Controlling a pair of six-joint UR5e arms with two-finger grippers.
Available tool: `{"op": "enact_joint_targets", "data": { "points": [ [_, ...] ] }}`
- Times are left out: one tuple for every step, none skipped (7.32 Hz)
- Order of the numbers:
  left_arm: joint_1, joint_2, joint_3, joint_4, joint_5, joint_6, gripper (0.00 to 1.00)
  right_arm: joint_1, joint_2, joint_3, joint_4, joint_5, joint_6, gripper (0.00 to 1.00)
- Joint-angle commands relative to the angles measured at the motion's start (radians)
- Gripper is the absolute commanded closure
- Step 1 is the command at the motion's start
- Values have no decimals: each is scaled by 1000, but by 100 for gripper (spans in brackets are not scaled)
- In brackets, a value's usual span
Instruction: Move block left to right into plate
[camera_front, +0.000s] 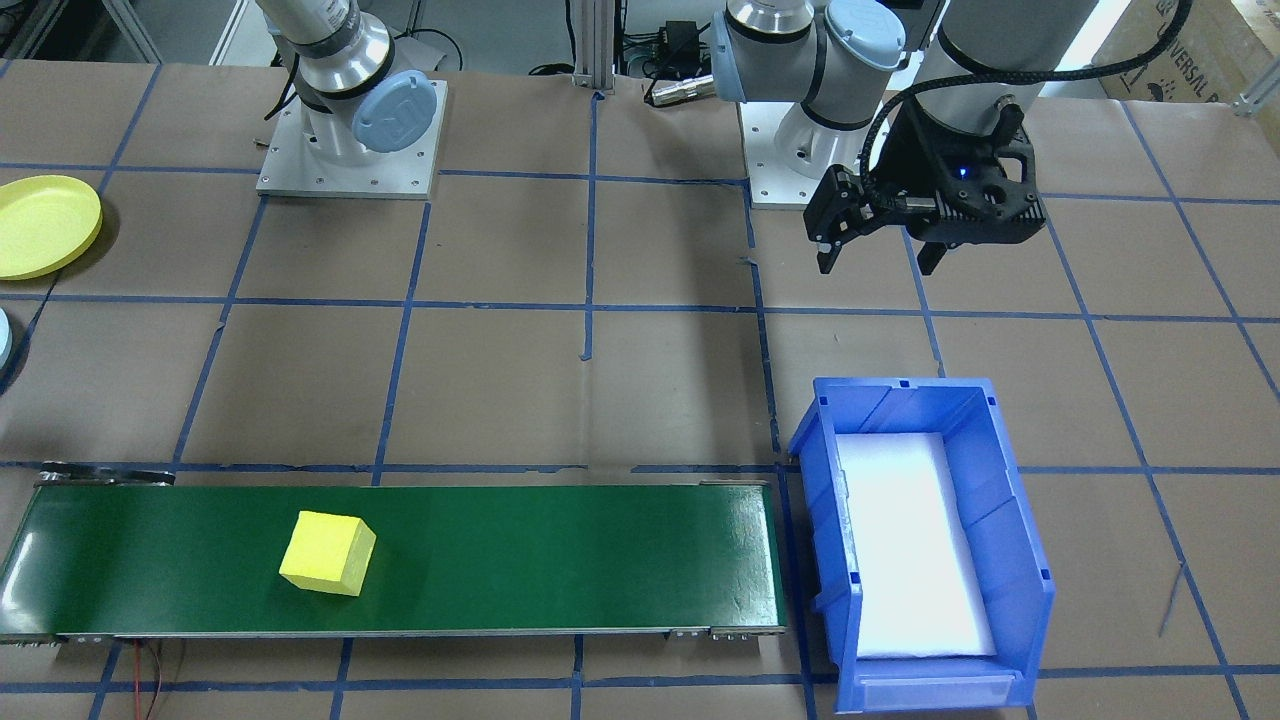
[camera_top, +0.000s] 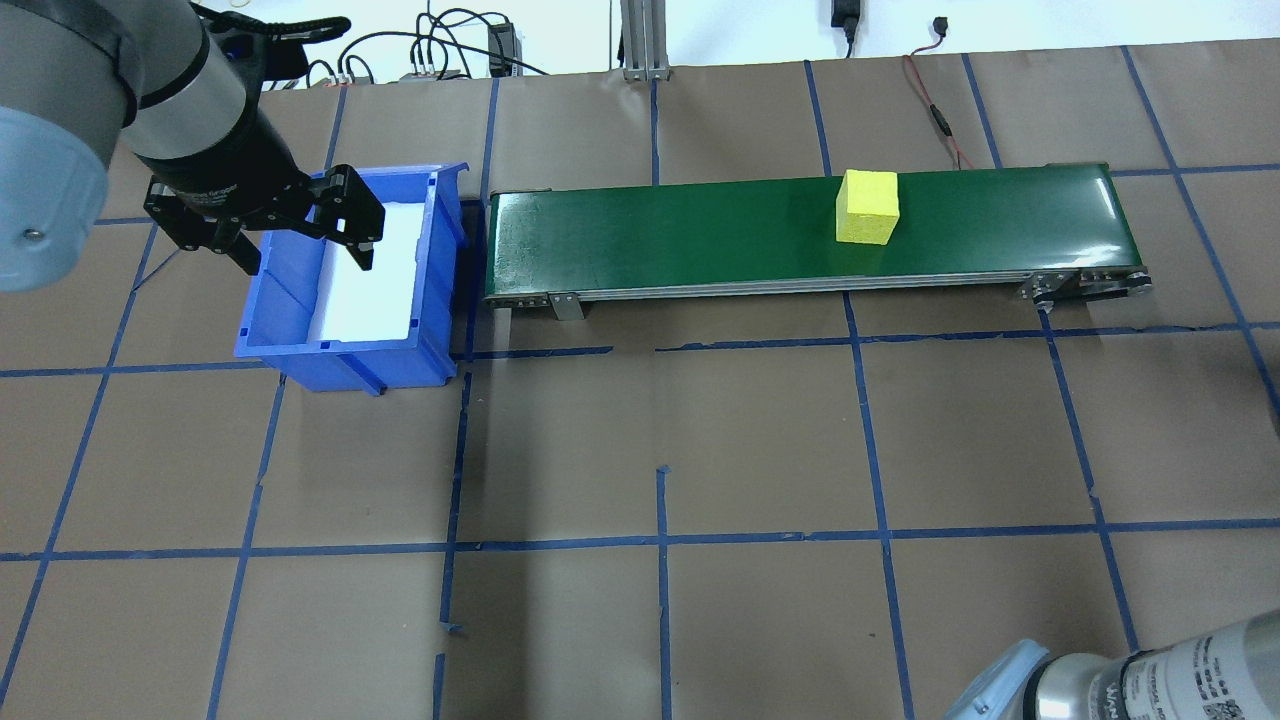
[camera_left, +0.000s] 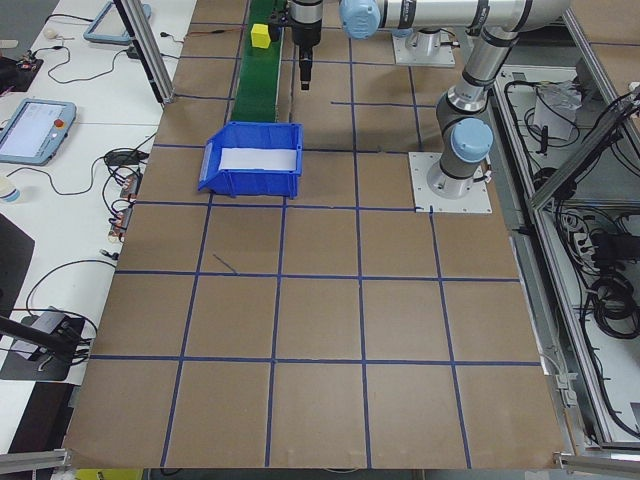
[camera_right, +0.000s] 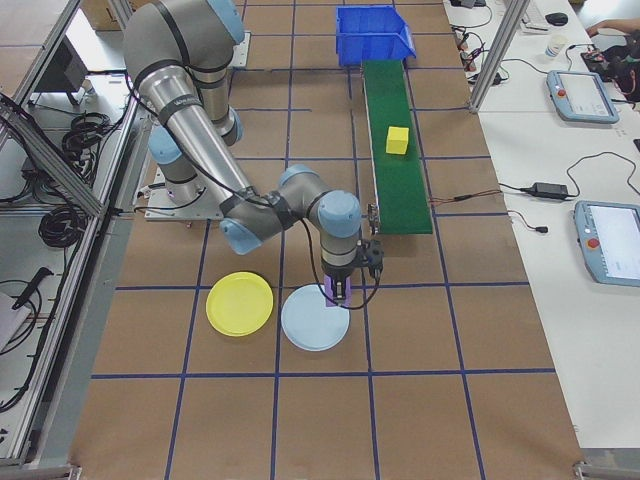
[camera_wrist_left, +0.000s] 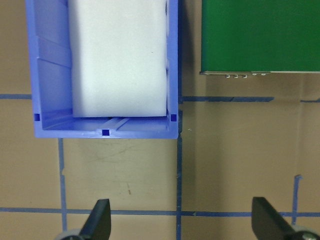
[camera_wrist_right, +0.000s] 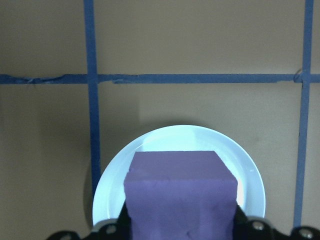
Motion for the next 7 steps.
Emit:
{"op": "enact_joint_targets", "data": {
  "points": [
    [0,1,-3,0,9,0,0,-25,36,8,-31,10,-9,0],
    [0,-1,-7,0,-8,0,0,-26,34,7,-26,0,-9,0],
    [1,-4,-9,2,-62,2,0,-26,26,7,-10,-2,-9,0],
    [3,-4,-10,2,-66,12,0,-16,-21,2,29,-8,9,0],
    [4,-4,-12,0,-64,69,0,11,-123,-1,131,7,79,0],
    [6,-4,-12,2,-64,109,0,136,-157,-16,177,10,205,0],
    [6,-4,-12,2,-66,106,0,283,-144,-48,178,9,282,0]
  ]
}}
